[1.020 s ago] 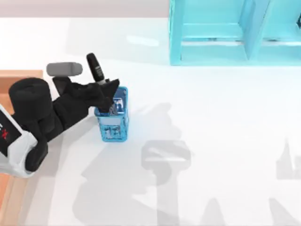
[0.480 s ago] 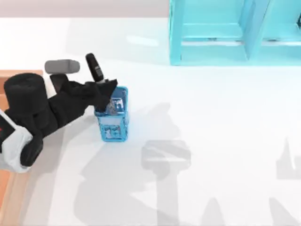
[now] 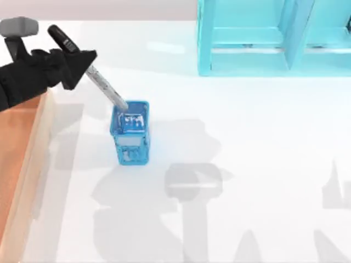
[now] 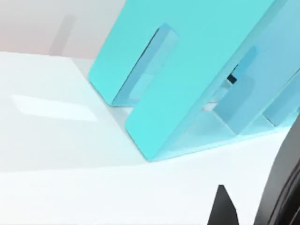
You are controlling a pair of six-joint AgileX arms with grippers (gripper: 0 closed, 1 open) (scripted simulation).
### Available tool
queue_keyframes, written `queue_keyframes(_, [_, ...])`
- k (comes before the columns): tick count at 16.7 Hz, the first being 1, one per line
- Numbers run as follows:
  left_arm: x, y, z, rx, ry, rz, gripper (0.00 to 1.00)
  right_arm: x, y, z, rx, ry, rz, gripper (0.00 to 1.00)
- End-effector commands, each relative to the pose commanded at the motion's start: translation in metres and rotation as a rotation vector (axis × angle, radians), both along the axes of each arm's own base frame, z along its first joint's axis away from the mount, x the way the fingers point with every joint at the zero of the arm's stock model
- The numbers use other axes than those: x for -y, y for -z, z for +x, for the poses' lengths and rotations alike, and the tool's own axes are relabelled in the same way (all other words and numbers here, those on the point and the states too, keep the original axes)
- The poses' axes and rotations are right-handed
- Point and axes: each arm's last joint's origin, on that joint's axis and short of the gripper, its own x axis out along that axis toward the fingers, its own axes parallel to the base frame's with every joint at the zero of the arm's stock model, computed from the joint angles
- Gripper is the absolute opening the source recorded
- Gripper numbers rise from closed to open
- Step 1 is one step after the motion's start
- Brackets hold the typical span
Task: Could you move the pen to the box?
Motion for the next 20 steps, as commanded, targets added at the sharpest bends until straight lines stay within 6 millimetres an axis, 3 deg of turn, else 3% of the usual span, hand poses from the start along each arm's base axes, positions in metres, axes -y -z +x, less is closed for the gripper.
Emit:
queue_keyframes(4, [-0.047, -0.044, -0.010, -0.002, -0.041, -0.014, 0.00, 0.000, 0.000, 0.000, 0.000, 0.000, 0.000, 1.00])
queue_keyframes(7, [-0.069, -0.062, -0.020, -0.017, -0.073, -0.026, 0.00, 0.000, 0.000, 0.000, 0.000, 0.000, 0.000, 1.00])
queue_keyframes(15, [-0.073, -0.061, -0.022, -0.033, -0.078, -0.024, 0.00, 0.000, 0.000, 0.000, 0.000, 0.000, 0.000, 1.00])
queue_keyframes(20, [-0.092, -0.047, -0.014, -0.093, -0.046, 0.041, 0.00, 0.000, 0.000, 0.000, 0.000, 0.000, 0.000, 1.00])
